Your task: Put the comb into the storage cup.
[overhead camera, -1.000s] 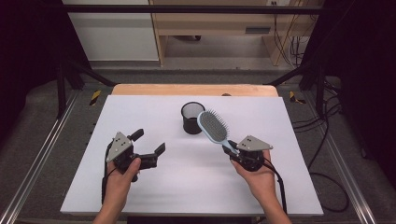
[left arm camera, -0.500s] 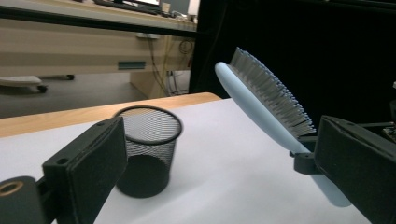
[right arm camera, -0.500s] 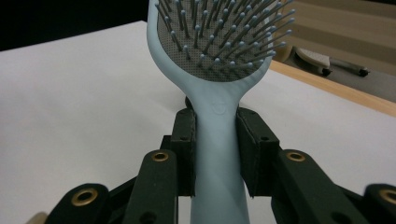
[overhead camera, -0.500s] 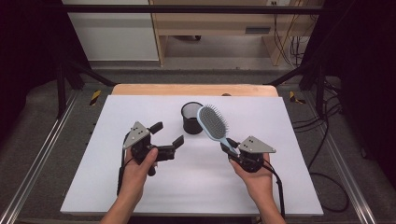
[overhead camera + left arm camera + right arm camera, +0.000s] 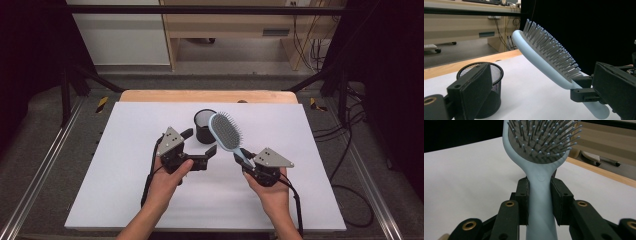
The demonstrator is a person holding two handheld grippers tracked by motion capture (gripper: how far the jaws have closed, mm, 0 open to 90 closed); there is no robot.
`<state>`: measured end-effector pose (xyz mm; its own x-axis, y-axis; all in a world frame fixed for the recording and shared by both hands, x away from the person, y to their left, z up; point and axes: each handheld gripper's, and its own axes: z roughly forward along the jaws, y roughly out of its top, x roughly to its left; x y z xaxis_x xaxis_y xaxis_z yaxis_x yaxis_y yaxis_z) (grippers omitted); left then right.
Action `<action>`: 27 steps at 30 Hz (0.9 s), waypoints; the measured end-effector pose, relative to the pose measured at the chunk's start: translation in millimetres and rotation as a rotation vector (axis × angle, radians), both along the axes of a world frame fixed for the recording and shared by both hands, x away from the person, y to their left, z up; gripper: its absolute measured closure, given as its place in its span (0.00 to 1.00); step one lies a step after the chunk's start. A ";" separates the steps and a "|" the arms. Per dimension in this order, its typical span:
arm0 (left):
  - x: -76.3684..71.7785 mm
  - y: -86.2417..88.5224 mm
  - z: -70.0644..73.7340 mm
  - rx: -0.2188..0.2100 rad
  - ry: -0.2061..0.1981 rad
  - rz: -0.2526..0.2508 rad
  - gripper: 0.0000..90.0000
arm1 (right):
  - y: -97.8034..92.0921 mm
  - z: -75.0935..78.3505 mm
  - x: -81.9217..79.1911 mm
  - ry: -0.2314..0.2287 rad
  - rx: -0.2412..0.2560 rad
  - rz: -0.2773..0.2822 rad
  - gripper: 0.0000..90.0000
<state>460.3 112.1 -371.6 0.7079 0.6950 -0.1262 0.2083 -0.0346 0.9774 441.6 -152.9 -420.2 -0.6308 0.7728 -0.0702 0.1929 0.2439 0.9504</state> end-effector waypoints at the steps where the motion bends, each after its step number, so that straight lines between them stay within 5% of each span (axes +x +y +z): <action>1: 0.2 -1.4 0.3 0.004 0.001 -0.003 0.03 | 0.0 0.0 0.0 0.000 0.000 0.000 0.77; 19: 5.1 -16.1 0.9 -0.023 0.034 -0.017 0.03 | 4.5 1.9 -2.7 -0.024 0.006 0.010 0.77; 22: 3.3 -19.9 1.9 0.021 0.012 -0.018 0.03 | 4.9 2.4 -3.2 -0.029 0.006 0.008 0.77; 27: 4.0 -23.2 1.4 0.020 0.022 -0.024 0.03 | 5.4 3.0 -3.9 -0.035 0.008 0.008 0.77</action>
<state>464.4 88.9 -370.1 0.7213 0.6807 -0.1282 0.2285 -0.0590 0.9718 437.7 -147.4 -417.2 -0.6345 0.7681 -0.0863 0.1570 0.2375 0.9586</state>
